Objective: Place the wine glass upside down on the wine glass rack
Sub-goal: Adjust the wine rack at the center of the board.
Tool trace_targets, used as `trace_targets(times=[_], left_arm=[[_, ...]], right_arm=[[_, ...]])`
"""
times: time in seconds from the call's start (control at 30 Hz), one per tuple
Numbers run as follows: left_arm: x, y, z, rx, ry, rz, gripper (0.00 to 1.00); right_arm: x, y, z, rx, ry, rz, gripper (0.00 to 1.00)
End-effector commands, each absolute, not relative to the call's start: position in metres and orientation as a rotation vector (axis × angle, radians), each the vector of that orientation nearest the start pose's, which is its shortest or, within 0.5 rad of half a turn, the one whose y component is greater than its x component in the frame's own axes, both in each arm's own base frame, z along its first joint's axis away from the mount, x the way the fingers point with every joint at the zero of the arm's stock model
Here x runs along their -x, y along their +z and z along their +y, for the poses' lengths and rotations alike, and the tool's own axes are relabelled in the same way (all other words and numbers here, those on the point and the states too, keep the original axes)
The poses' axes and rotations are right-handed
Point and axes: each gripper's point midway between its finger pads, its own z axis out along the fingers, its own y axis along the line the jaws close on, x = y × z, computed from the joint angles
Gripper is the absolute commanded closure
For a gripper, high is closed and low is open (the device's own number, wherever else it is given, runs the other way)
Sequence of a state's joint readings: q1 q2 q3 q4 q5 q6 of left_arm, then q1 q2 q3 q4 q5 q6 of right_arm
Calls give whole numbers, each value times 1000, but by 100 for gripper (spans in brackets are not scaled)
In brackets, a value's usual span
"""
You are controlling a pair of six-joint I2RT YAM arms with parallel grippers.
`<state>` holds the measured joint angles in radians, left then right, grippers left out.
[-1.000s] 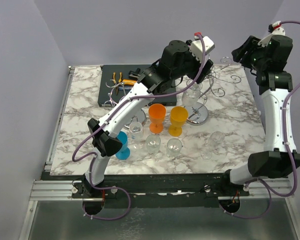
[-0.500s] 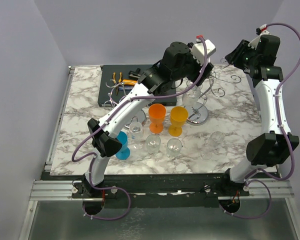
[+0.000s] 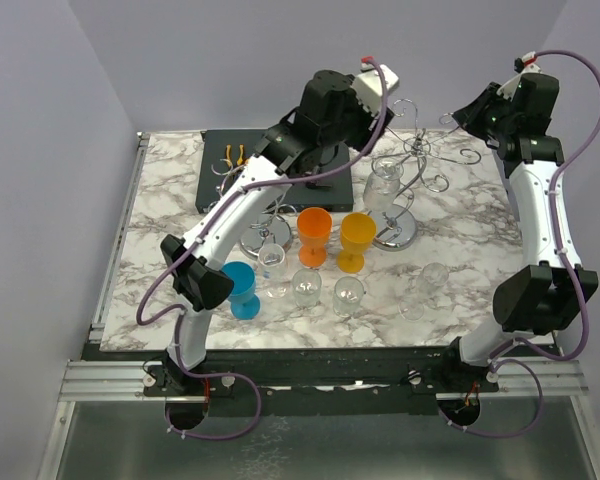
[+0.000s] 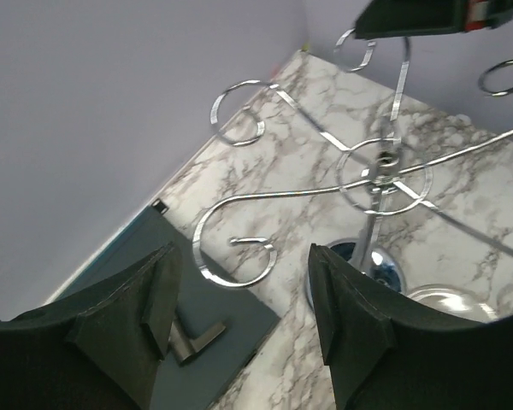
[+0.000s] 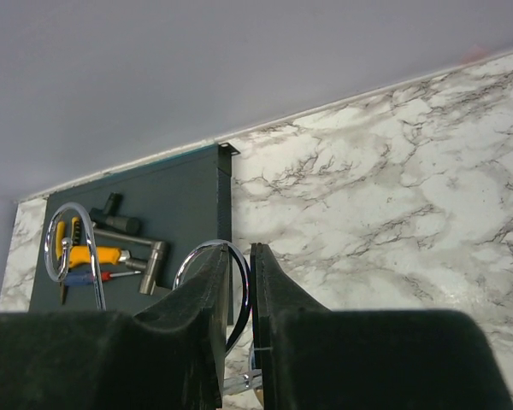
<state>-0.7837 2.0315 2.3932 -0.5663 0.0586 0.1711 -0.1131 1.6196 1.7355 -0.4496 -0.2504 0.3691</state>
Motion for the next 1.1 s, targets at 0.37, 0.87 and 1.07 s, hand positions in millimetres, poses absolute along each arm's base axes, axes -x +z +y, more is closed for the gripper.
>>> trace_targets(times=[0.37,0.87,1.07], left_arm=[[-406,386,-346,-888,-505,1715,38],[-394,354,-381,-1002,-575,1750,41],[-414,354,-393,-976,-532,1730,41]], right_arm=[[-474,357,-7,-323,333,1864,85],[-467,358,-11,-324,300,1867,85],[-463,356,-12,-324,292,1868,85]])
